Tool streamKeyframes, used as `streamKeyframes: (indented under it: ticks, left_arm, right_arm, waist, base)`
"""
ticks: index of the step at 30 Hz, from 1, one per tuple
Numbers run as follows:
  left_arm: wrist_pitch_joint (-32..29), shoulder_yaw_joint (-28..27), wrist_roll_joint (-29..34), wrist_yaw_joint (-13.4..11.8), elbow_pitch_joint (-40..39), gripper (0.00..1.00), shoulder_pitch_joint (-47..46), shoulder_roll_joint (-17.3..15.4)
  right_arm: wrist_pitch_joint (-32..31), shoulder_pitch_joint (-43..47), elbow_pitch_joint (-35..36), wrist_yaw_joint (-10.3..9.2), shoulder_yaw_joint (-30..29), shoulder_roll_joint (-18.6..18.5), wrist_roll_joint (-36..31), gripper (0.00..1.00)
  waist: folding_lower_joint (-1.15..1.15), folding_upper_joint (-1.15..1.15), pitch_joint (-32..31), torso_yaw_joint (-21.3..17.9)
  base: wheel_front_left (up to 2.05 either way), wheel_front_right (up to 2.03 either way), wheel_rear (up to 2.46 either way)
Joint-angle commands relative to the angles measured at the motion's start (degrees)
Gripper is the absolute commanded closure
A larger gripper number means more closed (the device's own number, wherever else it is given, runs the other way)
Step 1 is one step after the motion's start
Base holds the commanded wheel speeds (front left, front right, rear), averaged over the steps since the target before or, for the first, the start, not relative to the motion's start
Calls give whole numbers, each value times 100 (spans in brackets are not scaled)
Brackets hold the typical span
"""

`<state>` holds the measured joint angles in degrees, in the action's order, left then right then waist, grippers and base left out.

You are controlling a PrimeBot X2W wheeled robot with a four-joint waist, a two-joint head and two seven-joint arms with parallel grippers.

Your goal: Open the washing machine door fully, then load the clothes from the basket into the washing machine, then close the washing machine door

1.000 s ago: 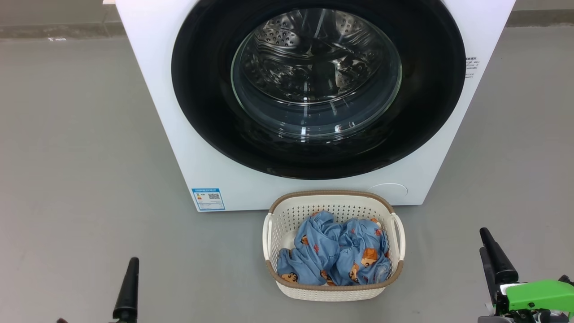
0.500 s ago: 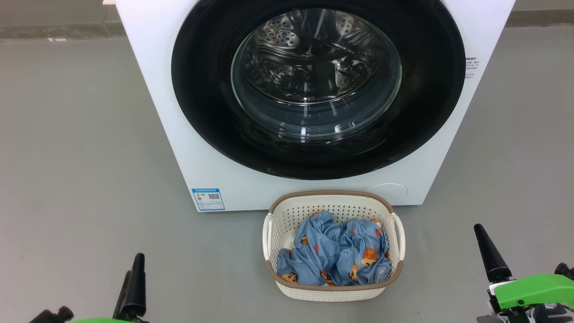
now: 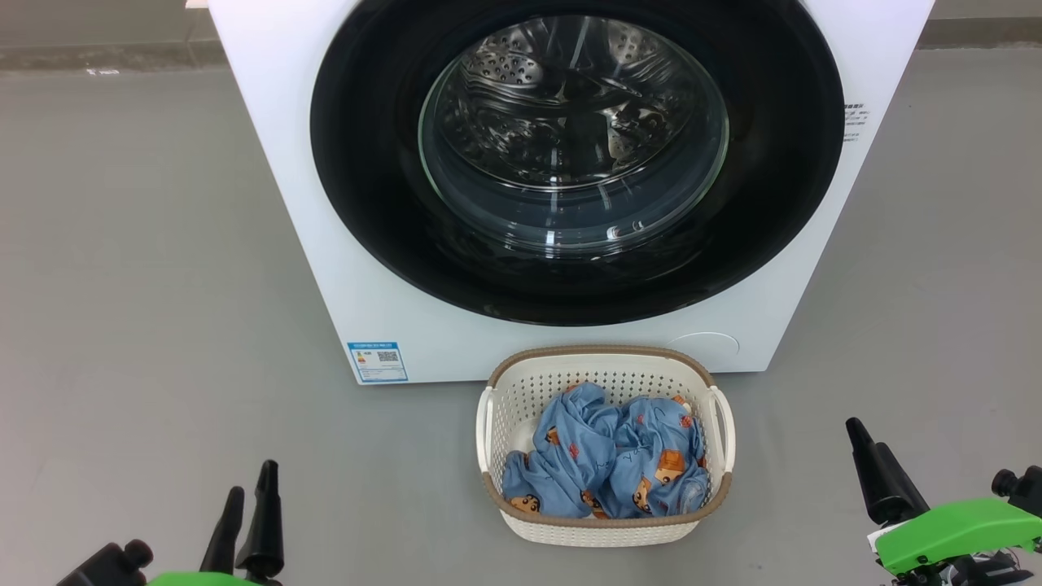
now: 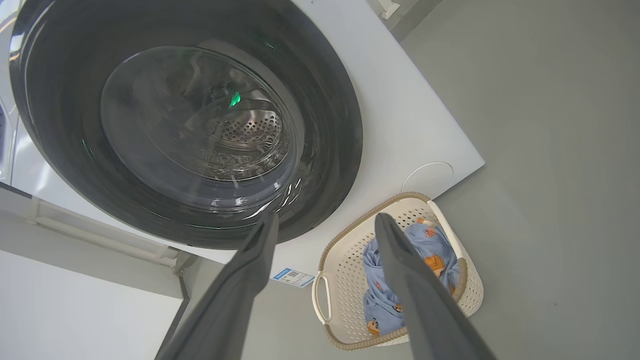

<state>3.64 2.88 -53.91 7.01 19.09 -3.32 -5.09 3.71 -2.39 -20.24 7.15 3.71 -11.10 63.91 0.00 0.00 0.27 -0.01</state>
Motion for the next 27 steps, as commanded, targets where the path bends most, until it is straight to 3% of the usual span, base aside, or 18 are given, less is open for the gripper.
streamKeyframes:
  ticks: [1,27]
  left_arm:
    - [98,-69,255,8,-67,0,-264,-126]
    - [536,82,2307,14,116,0,-352,-201]
  right_arm:
    - [94,-307,82,17,112,-186,-200,0]
    - [531,-510,-240,24,760,-612,-1448,0]
  waist:
    - [0,0,0,1]
    - [0,0,-45,-1]
  base:
    - [0,0,0]
    - [0,0,0]
